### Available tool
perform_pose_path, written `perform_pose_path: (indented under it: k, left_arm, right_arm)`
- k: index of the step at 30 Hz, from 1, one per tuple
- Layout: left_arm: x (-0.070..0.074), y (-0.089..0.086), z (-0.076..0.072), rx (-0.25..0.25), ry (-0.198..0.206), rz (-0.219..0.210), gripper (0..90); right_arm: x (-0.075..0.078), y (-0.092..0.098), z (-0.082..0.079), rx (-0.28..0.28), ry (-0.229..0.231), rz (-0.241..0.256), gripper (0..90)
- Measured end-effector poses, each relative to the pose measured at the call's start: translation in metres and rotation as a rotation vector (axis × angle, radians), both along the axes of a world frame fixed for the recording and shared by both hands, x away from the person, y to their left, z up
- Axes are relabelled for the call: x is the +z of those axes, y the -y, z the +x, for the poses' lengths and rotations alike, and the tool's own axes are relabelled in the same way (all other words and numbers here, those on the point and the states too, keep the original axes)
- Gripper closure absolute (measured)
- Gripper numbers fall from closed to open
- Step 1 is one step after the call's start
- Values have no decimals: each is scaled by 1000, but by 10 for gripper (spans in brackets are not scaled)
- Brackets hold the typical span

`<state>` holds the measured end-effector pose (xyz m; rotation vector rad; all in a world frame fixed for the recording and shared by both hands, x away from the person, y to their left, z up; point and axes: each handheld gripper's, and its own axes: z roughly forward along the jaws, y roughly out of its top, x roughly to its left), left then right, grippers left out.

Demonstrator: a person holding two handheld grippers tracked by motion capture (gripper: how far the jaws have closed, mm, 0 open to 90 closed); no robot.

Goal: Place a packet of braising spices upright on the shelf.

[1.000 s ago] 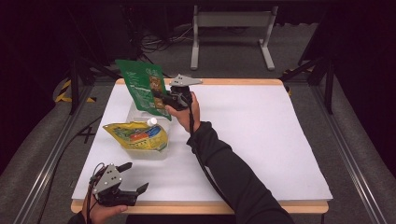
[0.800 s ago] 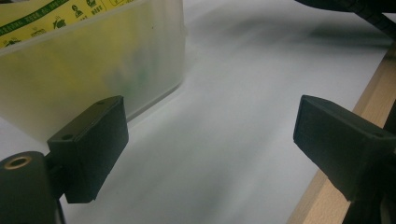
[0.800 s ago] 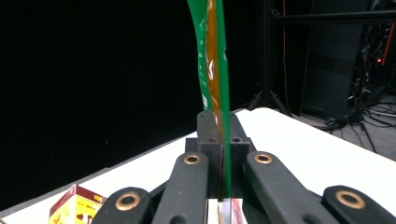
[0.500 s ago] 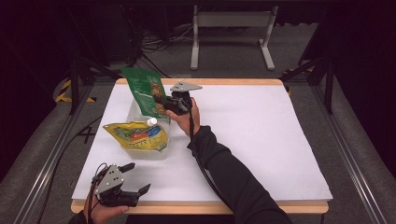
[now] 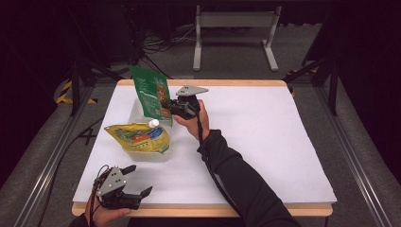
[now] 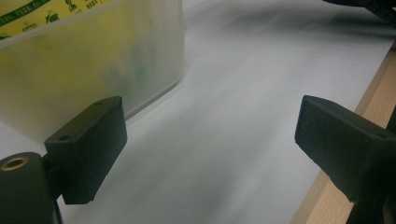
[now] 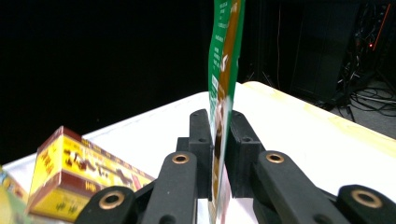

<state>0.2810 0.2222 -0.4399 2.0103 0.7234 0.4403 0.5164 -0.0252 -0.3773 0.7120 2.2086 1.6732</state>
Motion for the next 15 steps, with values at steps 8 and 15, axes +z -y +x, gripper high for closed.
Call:
perform_pose_path:
  k: [8,15]
  left_arm:
    - [0,2,3,1,-3,9,97]
    - [-2,7,6,-29,-8,40,95]
  right_arm:
    - [5,17,-7,-9,11,-59,735]
    - [8,32,-10,-7,18,-83,740]
